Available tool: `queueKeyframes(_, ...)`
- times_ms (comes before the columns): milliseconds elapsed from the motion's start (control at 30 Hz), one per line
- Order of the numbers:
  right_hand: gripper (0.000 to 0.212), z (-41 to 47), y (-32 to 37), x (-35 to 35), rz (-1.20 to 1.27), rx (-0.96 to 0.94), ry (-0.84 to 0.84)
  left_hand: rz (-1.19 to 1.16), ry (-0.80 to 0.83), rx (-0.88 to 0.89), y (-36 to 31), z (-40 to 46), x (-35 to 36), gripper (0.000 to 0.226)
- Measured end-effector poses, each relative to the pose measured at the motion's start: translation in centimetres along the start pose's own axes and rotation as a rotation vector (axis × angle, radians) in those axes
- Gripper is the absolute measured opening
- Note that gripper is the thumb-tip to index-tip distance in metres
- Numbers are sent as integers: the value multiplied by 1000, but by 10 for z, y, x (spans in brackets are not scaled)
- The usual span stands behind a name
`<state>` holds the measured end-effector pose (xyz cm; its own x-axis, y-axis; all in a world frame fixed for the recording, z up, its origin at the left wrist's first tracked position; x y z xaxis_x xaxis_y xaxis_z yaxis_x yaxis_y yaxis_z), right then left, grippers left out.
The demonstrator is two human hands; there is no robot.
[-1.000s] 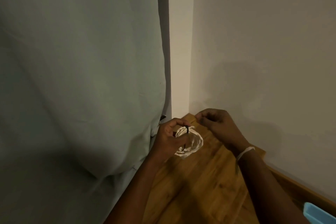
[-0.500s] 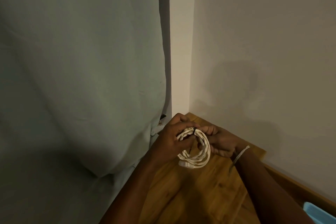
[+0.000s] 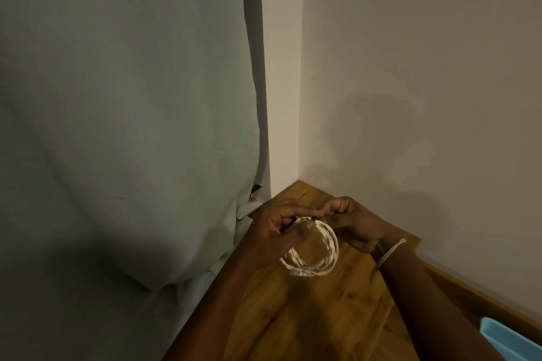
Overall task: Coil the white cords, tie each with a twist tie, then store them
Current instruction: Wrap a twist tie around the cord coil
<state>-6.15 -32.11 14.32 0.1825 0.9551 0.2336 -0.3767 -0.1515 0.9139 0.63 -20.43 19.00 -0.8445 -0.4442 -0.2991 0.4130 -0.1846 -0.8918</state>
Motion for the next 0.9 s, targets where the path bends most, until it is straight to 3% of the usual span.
queueKeyframes(100, 20, -5, -2, 3, 127, 21, 7, -5, 21, -87, 8, -2, 4, 26)
queueKeyframes(167, 16, -8, -1, 1, 23, 30, 18, -37, 28, -129, 14, -3, 5, 24)
queueKeyframes(367, 37, -8, 15, -1, -278, -106, -2, -91, -29, -147, 17, -4, -1, 21)
queueKeyframes(500, 9, -8, 31, 13, -334, -177, 63, -122, -16, -140, 11, -3, 0, 21)
queueKeyframes(900, 4, 2, 62, 40, -548, -298, 166, -145, -84, -84, 2, -5, -5, 22)
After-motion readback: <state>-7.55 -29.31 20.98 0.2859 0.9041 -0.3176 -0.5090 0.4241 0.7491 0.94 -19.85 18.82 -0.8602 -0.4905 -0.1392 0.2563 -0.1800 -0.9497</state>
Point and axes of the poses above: each hand's wrist, its own z-axis towards the middle knuckle, its own x-axis out of the palm, y = z × x, the point moved 9 cm from there along z, towards the middle knuckle, and after that the axes turned 13 degrees about -x, right-handed, at the moved point
